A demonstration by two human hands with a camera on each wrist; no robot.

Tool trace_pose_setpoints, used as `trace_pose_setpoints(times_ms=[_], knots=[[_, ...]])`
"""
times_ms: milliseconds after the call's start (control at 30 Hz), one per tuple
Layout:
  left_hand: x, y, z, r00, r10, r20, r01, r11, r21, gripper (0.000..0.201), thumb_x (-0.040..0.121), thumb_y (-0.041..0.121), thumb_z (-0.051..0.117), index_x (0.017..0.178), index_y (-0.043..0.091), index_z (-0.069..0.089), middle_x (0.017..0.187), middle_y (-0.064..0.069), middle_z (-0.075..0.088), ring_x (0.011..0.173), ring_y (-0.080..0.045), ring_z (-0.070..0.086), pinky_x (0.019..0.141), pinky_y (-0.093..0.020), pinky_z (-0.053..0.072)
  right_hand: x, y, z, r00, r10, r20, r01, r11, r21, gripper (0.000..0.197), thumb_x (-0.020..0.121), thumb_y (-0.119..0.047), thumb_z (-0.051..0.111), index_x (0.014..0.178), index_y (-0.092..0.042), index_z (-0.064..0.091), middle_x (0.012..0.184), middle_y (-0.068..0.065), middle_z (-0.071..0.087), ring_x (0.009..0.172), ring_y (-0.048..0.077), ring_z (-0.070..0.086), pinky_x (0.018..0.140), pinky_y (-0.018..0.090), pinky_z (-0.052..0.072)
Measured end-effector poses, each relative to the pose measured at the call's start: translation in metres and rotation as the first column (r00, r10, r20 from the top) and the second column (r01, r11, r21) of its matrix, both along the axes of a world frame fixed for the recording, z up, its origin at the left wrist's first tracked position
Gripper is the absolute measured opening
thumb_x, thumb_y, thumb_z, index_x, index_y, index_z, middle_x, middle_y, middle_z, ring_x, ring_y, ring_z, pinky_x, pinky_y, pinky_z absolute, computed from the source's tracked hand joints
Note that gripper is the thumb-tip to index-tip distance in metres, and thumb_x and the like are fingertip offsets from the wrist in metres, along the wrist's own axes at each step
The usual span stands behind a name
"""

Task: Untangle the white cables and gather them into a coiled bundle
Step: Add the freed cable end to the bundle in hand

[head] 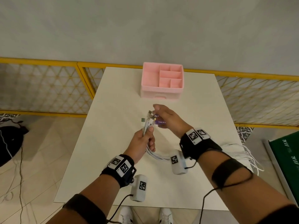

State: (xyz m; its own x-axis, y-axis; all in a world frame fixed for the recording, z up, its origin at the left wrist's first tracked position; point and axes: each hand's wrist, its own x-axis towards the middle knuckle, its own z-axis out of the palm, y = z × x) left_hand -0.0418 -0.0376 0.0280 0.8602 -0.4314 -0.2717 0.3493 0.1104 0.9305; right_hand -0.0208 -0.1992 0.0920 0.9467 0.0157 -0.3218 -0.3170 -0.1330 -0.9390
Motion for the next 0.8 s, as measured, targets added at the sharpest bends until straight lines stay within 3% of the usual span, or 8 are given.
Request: trace_pose_setpoints(times_ms=[133,300,467,633,700,800], knots=[[-0.001,0.001,0.004,0.998,-0.056,0.004,0.056,0.998,-0.007,0.036,0.104,0.037,0.049,0.077,0.012,0.048,0.059,-0.003,0.048,0.050,-0.019,0.047,0.059,-0.035,0.052,0.010,0.030,0.003,0.997,0.012,0.080,-0.011,1.000,-0.019,0.037,0.103,-0.032,0.050,0.135,-0.014,0.055,0.119,0.007,0.065,0.094,0.011,0.061,0.077,0.014,0.050],[0.003,0.007,0.005,0.998,-0.053,-0.027,0.053,0.998,0.014,0.031,0.108,0.024,0.044,0.082,0.008,0.051,0.061,-0.005,0.048,0.048,-0.018,0.045,0.056,-0.035,0.051,0.009,0.039,-0.009,0.978,0.107,0.178,-0.068,0.975,-0.214,0.026,0.105,-0.020,0.046,0.119,-0.011,0.065,0.097,-0.002,0.070,0.075,0.004,0.064,0.063,0.014,0.048],[0.000,0.009,0.002,0.996,-0.070,-0.058,0.073,0.997,0.037,0.034,0.106,0.016,0.046,0.072,0.012,0.048,0.059,-0.003,0.043,0.047,-0.017,0.039,0.052,-0.032,0.044,0.003,0.039,-0.012,0.950,0.238,0.204,-0.149,0.915,-0.374,0.023,0.102,-0.019,0.052,0.098,-0.011,0.073,0.083,-0.015,0.068,0.071,-0.009,0.061,0.067,0.008,0.043],[-0.003,0.003,0.003,0.992,-0.067,-0.109,0.076,0.994,0.079,0.030,0.104,0.013,0.049,0.074,0.011,0.050,0.061,-0.005,0.047,0.047,-0.016,0.038,0.051,-0.031,0.039,-0.003,0.034,-0.017,0.941,0.289,0.175,-0.206,0.902,-0.379,0.029,0.102,-0.018,0.049,0.090,-0.008,0.074,0.075,-0.014,0.069,0.065,-0.003,0.061,0.064,0.012,0.043],[-0.002,0.003,0.003,0.992,-0.063,-0.113,0.073,0.993,0.091,0.029,0.104,0.014,0.048,0.075,0.013,0.051,0.059,-0.002,0.042,0.048,-0.015,0.036,0.051,-0.030,0.039,-0.007,0.032,-0.019,0.962,0.223,0.159,-0.176,0.948,-0.266,0.029,0.103,-0.025,0.050,0.101,-0.010,0.074,0.084,-0.010,0.071,0.074,0.002,0.063,0.073,0.021,0.050],[0.001,0.005,0.004,0.990,0.020,-0.140,-0.014,0.999,0.048,0.025,0.104,0.022,0.051,0.082,0.012,0.053,0.058,0.002,0.034,0.049,-0.014,0.031,0.051,-0.030,0.037,-0.016,0.030,-0.031,0.994,0.046,0.101,-0.041,0.998,-0.047,0.047,0.100,-0.042,0.053,0.142,-0.021,0.052,0.129,-0.005,0.061,0.112,0.005,0.059,0.099,0.029,0.046]])
